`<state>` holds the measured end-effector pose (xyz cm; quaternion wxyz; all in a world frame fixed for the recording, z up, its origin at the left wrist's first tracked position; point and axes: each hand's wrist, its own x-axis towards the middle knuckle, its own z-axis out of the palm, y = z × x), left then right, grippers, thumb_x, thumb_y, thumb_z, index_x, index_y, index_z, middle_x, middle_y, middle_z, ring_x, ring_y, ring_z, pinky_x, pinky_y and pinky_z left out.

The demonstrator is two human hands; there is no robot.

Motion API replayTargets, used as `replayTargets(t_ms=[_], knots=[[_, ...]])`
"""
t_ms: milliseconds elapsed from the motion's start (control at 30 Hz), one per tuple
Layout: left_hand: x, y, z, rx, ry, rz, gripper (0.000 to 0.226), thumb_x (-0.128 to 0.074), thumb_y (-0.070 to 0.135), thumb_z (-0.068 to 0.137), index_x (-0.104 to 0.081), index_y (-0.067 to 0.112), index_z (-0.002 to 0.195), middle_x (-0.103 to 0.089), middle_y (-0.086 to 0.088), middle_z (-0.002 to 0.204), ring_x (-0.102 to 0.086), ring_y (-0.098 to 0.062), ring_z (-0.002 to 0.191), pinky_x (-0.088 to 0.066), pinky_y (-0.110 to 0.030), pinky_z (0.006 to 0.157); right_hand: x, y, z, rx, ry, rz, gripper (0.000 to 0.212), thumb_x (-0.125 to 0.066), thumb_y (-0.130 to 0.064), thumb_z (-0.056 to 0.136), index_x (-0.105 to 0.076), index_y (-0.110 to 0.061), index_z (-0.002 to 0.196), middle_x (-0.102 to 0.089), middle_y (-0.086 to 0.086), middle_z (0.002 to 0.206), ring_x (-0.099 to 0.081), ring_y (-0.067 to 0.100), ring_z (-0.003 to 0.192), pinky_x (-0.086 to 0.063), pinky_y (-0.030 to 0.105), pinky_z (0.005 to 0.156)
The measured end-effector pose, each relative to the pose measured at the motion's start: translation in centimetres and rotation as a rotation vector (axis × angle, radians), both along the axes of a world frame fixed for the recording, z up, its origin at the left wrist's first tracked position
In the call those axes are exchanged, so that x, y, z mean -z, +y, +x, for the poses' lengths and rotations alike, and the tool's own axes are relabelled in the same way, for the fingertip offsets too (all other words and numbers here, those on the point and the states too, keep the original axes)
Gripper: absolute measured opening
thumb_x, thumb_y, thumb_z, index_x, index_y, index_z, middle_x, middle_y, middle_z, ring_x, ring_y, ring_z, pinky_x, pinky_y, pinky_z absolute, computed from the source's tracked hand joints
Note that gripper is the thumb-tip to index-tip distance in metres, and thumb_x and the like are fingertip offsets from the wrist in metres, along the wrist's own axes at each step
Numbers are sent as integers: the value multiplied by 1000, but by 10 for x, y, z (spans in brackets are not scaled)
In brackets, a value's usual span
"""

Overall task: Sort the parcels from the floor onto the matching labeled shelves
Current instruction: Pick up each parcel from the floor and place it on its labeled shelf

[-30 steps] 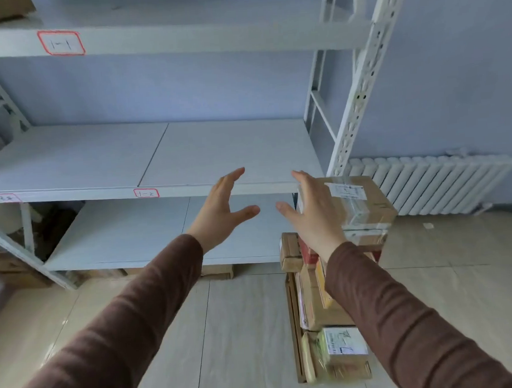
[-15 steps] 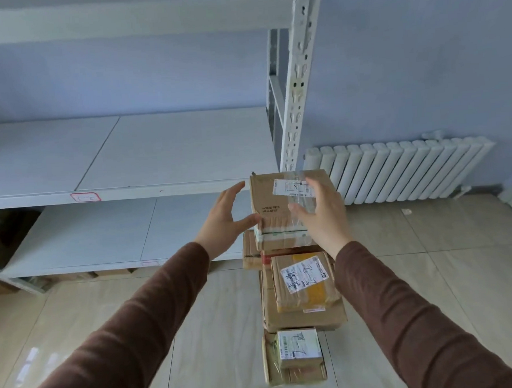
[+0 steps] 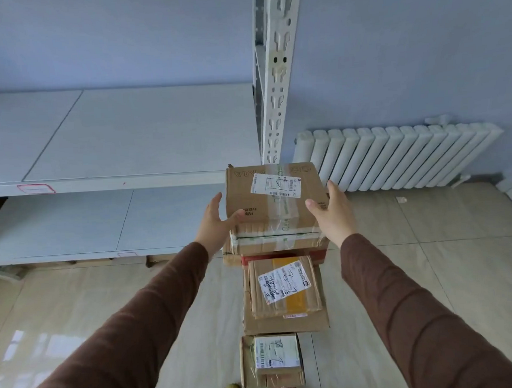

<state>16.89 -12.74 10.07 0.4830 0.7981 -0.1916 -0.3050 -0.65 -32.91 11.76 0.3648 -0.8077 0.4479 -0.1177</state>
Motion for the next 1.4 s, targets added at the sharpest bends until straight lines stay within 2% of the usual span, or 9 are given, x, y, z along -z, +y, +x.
replayTargets(t_ms=[133,233,333,533,767,933,1133,1300,1400], knots=[[24,-16,5,-84,160,-20,87,-66,45,97,-14,24,164,-35,-7,162,-38,-26,147,-34,-39,116,21,-24,6,27,-7,130,77,-61,-42,100,-24,-10,159,-42,8,158,-44,28,143,-39,45,116],[40,-23,9,-114,263,-42,91,-69,58,90,-24,25,162,-52,-2,151,-56,-20,131,-42,-40,115,32,-32,9,46,-29,241,63,-59,-39,102,-32,-14,154,-56,-3,137,-58,21,118,-49,38,99],[48,-28,6,-140,322,-107,63,-66,49,96,-43,25,149,-66,-3,134,-68,-15,113,-55,-32,97,42,-35,10,65,-66,329,46,-58,-40,102,-46,-16,140,-63,-6,127,-63,17,103,-51,33,81],[37,-25,-5,-187,344,-193,56,-60,38,102,-36,26,151,-65,-3,129,-68,-17,111,-56,-29,90,40,-29,8,86,-168,333,38,-60,-38,101,-53,-20,134,-66,-11,110,-66,19,106,-53,36,89],[-8,28,-15,-269,239,-254,49,-58,35,103,-39,29,147,-66,-3,123,-69,-13,101,-57,-19,72,8,12,4,-32,-283,232,49,-62,-49,97,-51,-27,139,-67,-9,122,-66,14,109,-56,42,96],[-46,87,-12,-350,161,-313,47,-61,30,102,-41,27,144,-65,-9,126,-68,-23,110,-56,-38,98,-25,57,22,-136,-377,225,62,-63,-54,94,-45,-28,147,-66,-9,130,-64,12,116,-54,41,101],[-87,175,0,-455,59,-395,52,-65,25,99,-38,24,143,-62,-10,126,-70,-19,102,-58,-30,87,-76,129,60,-309,-488,170,61,-65,-41,98,-40,-25,151,-59,-7,138,-59,11,119,-50,32,103],[-112,275,16,-504,-1,-422,57,-69,28,96,-44,29,147,-66,-5,124,-73,-14,99,-61,-27,77,-111,211,102,-488,-540,128,63,-68,-39,97,-36,-31,150,-59,-7,139,-62,13,121,-56,41,100],[-125,343,29,-528,-12,-457,61,-74,29,89,-50,28,145,-67,-4,123,-73,-13,101,-62,-35,85,-139,268,128,-576,-584,122,61,-70,-28,97,-38,-30,149,-59,-5,138,-62,11,120,-57,39,100]])
